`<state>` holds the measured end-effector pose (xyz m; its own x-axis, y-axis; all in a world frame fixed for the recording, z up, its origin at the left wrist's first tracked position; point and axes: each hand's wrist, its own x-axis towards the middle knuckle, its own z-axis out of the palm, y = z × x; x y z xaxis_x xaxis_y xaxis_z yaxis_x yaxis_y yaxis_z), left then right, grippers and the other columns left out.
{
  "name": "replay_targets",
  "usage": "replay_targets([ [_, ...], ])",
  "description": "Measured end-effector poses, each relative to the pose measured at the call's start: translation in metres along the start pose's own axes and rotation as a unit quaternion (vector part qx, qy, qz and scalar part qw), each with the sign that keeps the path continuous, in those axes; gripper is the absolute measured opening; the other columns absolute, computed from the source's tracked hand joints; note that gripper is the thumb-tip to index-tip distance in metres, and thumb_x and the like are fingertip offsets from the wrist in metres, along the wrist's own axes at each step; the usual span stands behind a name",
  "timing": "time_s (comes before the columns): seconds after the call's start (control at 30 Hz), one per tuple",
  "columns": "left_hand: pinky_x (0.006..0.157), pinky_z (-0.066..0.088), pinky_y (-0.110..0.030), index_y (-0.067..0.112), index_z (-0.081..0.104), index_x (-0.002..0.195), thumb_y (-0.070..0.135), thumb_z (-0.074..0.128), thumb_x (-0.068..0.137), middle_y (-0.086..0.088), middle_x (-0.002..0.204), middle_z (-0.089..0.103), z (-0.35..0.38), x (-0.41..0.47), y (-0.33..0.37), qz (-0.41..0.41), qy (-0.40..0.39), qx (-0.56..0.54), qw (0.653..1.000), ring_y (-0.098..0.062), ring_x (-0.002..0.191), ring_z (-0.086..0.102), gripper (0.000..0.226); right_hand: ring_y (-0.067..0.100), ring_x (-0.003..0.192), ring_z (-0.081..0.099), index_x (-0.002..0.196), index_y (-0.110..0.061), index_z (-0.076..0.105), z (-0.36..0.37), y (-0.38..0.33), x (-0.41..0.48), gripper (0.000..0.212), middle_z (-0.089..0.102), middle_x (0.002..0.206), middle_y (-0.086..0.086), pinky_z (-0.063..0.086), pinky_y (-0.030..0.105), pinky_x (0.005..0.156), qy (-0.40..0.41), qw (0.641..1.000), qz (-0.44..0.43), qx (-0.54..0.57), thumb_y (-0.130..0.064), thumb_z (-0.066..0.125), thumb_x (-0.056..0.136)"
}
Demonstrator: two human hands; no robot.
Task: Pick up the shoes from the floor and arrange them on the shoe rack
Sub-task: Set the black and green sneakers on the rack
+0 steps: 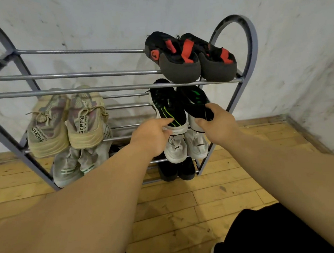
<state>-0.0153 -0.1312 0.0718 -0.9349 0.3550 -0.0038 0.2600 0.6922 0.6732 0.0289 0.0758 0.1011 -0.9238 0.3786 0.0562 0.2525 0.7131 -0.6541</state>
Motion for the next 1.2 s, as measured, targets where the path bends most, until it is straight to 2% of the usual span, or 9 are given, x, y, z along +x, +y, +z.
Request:
replay_targets([
  [0.1, 0.097, 0.052, -0.038, 0.042, 0.055, 0.143, 0.031, 0.054, 0.103, 0.006, 0.150, 0.054, -0.002, -0.001, 0.000, 0.004, -0.004, -0.006, 1.000, -0.025, 0.115, 0.063, 0.042, 0.028, 0.111, 0.062, 0.152, -0.028, 0.043, 0.007, -0.006, 0.003, 0.063, 0.062, 0.133, 0.007, 0.046, 0.031, 0.080, -0.029, 0.999, 0.012, -0.022, -0.040, 0.065, 0.094],
  [0.23, 0.096, 0.051, -0.033, 0.044, 0.053, 0.144, 0.032, 0.056, 0.102, 0.004, 0.137, 0.063, -0.003, 0.000, -0.002, 0.003, -0.013, -0.003, 1.000, -0.018, 0.111, 0.064, 0.043, 0.028, 0.098, 0.064, 0.153, -0.031, 0.040, -0.001, -0.006, 0.002, 0.087, 0.060, 0.122, 0.006, 0.055, 0.032, 0.073, -0.080, 0.993, 0.024, -0.078, -0.045, 0.070, 0.074],
  [0.33, 0.092, 0.049, -0.028, 0.043, 0.050, 0.147, 0.031, 0.060, 0.101, 0.004, 0.146, 0.055, -0.004, 0.001, -0.002, 0.004, -0.029, -0.006, 1.000, -0.019, 0.115, 0.063, 0.049, 0.023, 0.089, 0.061, 0.152, -0.020, 0.044, -0.010, 0.003, 0.004, 0.074, 0.059, 0.107, 0.001, 0.045, 0.024, 0.057, -0.064, 0.993, 0.023, -0.100, -0.022, 0.076, 0.085],
  [0.47, 0.111, 0.041, -0.043, 0.047, 0.044, 0.149, 0.037, 0.062, 0.098, 0.004, 0.153, 0.044, -0.002, 0.003, 0.000, 0.006, -0.043, 0.024, 0.999, -0.025, 0.137, 0.047, 0.055, 0.025, 0.089, 0.064, 0.152, -0.019, 0.045, -0.010, 0.010, 0.005, 0.068, 0.060, 0.098, 0.001, 0.052, 0.033, 0.069, -0.024, 0.994, 0.026, -0.103, -0.019, 0.069, 0.089],
  [0.7, 0.119, 0.028, -0.048, 0.046, 0.025, 0.157, 0.047, 0.062, 0.095, 0.007, 0.165, 0.026, 0.000, 0.004, 0.000, 0.014, -0.090, 0.066, 0.994, -0.022, 0.150, 0.030, 0.072, 0.018, 0.078, 0.060, 0.142, -0.022, 0.050, -0.006, 0.013, 0.005, 0.057, 0.061, 0.095, -0.003, 0.046, 0.028, 0.058, 0.000, 0.996, 0.022, -0.090, -0.021, 0.070, 0.089],
  [0.8, 0.119, 0.027, -0.050, 0.046, 0.017, 0.159, 0.051, 0.064, 0.091, 0.008, 0.168, 0.018, 0.000, 0.003, 0.005, 0.017, -0.113, 0.090, 0.989, -0.022, 0.151, 0.027, 0.082, 0.023, 0.083, 0.062, 0.138, -0.026, 0.048, -0.004, 0.013, 0.003, 0.058, 0.067, 0.104, 0.001, 0.052, 0.032, 0.063, -0.005, 0.995, 0.023, -0.096, -0.026, 0.072, 0.085],
  [0.9, 0.119, 0.026, -0.052, 0.046, 0.009, 0.159, 0.054, 0.064, 0.090, 0.008, 0.170, 0.011, -0.002, 0.002, 0.008, 0.018, -0.134, 0.111, 0.985, -0.023, 0.153, 0.024, 0.089, 0.026, 0.093, 0.062, 0.152, -0.027, 0.035, -0.007, 0.009, -0.003, 0.079, 0.065, 0.124, 0.004, 0.053, 0.034, 0.070, -0.048, 0.991, 0.019, -0.124, -0.031, 0.076, 0.084],
  [1.03, 0.121, 0.025, -0.052, 0.044, 0.002, 0.160, 0.056, 0.065, 0.087, 0.004, 0.171, 0.005, -0.010, -0.008, 0.018, 0.020, -0.162, 0.122, 0.979, -0.028, 0.154, 0.020, 0.097, 0.032, 0.114, 0.059, 0.163, -0.025, 0.013, -0.018, -0.002, -0.017, 0.106, 0.042, 0.154, 0.012, 0.047, 0.035, 0.074, -0.122, 0.980, 0.029, -0.156, -0.036, 0.081, 0.082],
  [1.2, 0.114, 0.030, -0.031, 0.035, 0.015, 0.162, 0.053, 0.063, 0.094, 0.000, 0.165, 0.031, -0.080, -0.051, 0.056, 0.028, -0.155, 0.170, 0.973, -0.022, 0.149, 0.033, 0.085, 0.034, 0.114, 0.057, 0.156, -0.022, 0.025, -0.026, -0.031, -0.048, 0.097, 0.039, 0.147, 0.016, 0.050, 0.038, 0.082, -0.196, 0.938, 0.023, -0.287, -0.044, 0.080, 0.080],
])
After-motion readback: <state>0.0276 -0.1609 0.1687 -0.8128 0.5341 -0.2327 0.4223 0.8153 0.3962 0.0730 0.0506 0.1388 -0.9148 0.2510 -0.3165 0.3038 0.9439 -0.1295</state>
